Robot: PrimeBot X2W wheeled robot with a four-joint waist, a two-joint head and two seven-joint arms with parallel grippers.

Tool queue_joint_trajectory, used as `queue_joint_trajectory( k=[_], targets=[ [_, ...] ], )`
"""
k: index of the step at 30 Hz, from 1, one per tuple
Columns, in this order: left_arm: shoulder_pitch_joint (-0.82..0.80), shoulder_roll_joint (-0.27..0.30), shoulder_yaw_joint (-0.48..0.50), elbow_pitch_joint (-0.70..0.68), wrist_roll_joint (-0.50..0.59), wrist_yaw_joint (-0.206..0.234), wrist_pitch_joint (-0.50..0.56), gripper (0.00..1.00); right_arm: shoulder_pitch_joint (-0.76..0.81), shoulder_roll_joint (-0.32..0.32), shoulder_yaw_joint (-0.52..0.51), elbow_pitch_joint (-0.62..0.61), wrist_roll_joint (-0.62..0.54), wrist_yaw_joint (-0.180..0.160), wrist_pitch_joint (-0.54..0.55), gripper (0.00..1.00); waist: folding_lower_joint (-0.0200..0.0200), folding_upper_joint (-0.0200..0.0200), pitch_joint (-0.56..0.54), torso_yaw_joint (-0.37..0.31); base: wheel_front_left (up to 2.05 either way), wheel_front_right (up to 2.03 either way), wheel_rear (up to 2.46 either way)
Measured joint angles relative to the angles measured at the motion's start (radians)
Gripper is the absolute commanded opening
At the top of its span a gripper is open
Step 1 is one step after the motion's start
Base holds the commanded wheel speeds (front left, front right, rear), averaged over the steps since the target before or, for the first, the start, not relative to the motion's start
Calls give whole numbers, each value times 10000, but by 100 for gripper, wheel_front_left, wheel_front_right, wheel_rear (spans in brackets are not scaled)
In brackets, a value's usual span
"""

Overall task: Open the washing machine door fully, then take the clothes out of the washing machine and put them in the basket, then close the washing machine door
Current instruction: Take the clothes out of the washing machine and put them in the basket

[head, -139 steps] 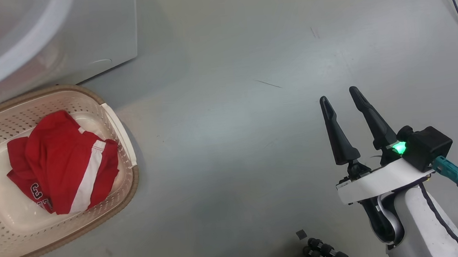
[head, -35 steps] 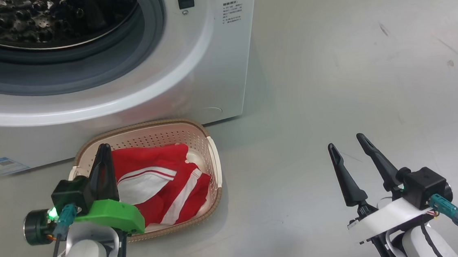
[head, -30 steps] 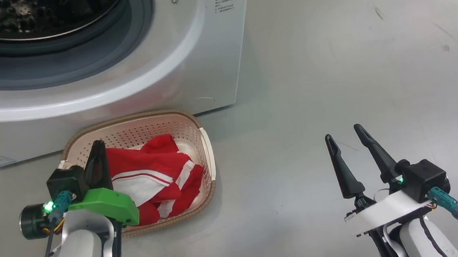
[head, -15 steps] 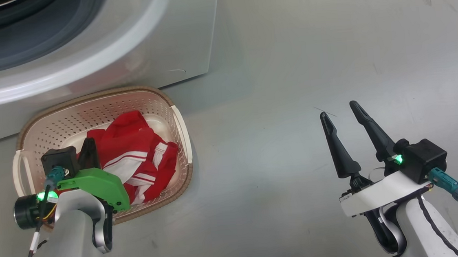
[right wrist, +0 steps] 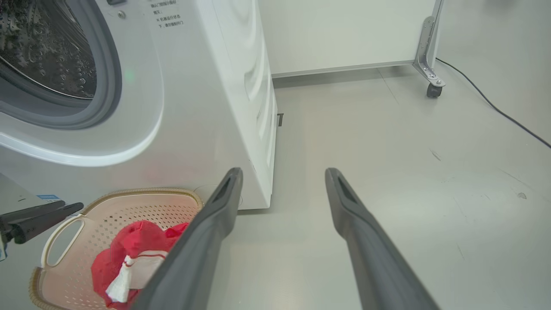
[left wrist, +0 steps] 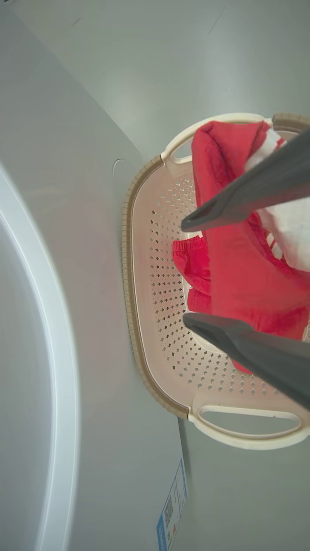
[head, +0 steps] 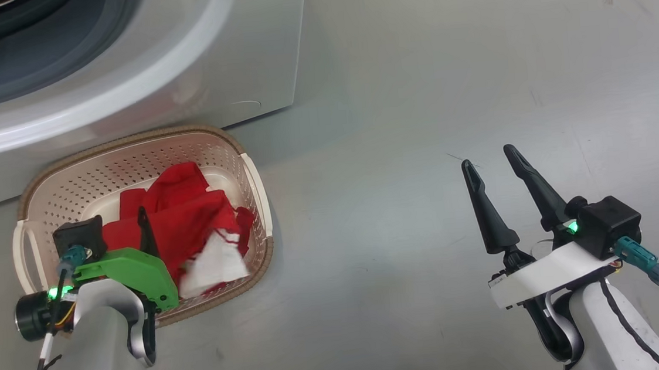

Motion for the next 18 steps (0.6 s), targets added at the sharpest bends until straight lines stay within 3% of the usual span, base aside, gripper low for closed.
queue_joint_trajectory(
  k=[18],
  targets=[
    [131, -96, -267, -132, 6, -445, -828, 100, 52, -330, -408, 412, -98, 0, 0, 100, 0, 0, -997, 598, 0, 0, 0]
  ],
)
